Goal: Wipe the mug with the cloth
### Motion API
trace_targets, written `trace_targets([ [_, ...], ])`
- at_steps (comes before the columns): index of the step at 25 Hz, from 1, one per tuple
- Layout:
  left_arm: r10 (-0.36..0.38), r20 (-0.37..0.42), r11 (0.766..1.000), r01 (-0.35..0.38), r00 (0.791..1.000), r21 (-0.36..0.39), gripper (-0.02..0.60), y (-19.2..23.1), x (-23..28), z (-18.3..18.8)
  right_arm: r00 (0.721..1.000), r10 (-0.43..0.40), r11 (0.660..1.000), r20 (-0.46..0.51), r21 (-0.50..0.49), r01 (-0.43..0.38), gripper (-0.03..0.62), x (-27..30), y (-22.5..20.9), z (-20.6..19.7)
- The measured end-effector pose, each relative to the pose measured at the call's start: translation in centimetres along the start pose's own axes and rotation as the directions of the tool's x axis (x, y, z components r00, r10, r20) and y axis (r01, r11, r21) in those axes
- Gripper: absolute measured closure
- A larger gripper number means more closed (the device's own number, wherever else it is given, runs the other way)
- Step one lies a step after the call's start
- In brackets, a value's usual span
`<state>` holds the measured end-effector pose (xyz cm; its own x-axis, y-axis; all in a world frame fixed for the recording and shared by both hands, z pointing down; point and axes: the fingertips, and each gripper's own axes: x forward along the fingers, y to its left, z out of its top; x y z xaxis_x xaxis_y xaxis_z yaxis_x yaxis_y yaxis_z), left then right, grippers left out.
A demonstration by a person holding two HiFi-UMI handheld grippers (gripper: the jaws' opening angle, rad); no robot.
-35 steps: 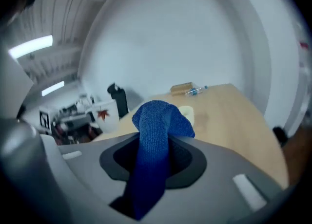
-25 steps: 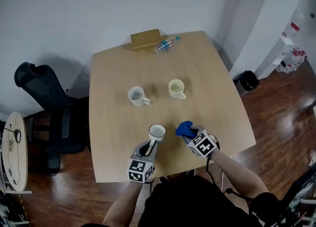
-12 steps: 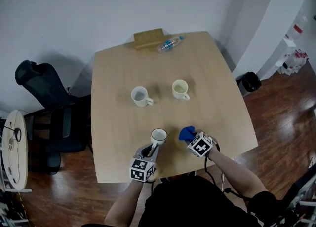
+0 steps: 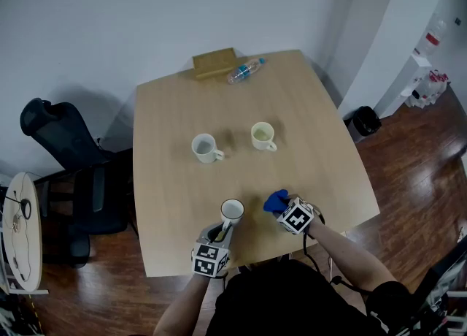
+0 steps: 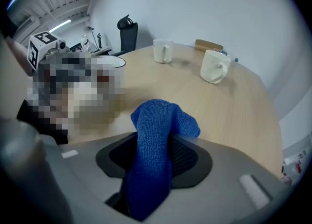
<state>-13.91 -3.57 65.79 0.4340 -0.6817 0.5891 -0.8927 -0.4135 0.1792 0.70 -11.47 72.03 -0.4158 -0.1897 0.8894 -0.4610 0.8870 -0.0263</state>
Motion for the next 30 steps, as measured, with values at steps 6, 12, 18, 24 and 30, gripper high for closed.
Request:
trace_targets([
  [6, 0.047, -0.083, 0.999, -0.045, 0.995, 0.020, 0.511, 1.9, -0.9, -2.2, 0.999, -0.044, 0.999, 0.001, 0.015, 0.044, 0.381, 0.3, -0.1, 0.1],
  [12, 0.104, -0.079, 0.995, -0.104, 0.991, -0.001, 0.491, 3.2, -1.6, -3.5, 0.997, -0.068, 0.997, 0.035, 0.048, 0.067, 0.382, -1.2, -1.1, 0.8],
  [18, 0.085, -0.045, 0.995, -0.087, 0.995, -0.042, 0.483, 3.3, -2.7, -3.7, 0.992, -0.106, 0.989, 0.065, 0.113, 0.099, 0.382, -3.5, -0.9, -0.4],
  [24, 0.103, -0.013, 0.989, -0.104, 0.995, -0.104, 0.463, 3.9, -5.0, -4.9, 0.973, -0.184, 0.971, 0.140, 0.177, 0.158, 0.381, -6.6, -1.2, -0.4],
  [30, 0.216, -0.004, 0.960, -0.213, 0.976, -0.181, 0.465, 4.3, -10.3, -7.2, 0.930, -0.244, 0.957, 0.275, 0.226, 0.184, 0.379, -11.4, -1.2, 0.1],
])
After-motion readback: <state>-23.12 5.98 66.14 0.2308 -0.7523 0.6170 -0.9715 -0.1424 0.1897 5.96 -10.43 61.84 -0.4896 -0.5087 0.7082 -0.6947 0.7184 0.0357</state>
